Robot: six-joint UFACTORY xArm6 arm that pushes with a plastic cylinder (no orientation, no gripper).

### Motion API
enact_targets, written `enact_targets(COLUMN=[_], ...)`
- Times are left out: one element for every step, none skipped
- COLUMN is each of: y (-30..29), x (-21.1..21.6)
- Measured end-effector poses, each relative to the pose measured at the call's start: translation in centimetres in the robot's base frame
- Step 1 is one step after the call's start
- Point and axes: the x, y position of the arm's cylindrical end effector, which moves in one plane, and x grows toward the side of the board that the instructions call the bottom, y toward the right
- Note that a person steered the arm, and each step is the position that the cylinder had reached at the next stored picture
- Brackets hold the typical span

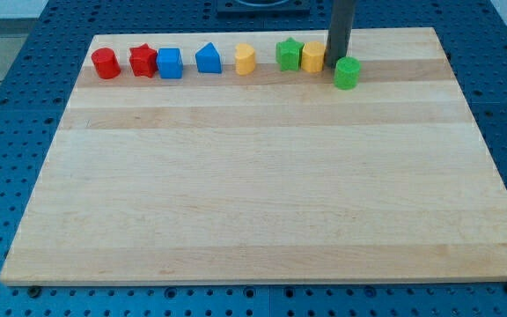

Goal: Push the green circle towards bottom right

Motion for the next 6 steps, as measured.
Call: enact_targets(y=[0.5, 1.8, 1.8, 2.3, 2.1, -0.1], x=[2.1, 3.3, 5.4, 7.1, 4.7, 3.5])
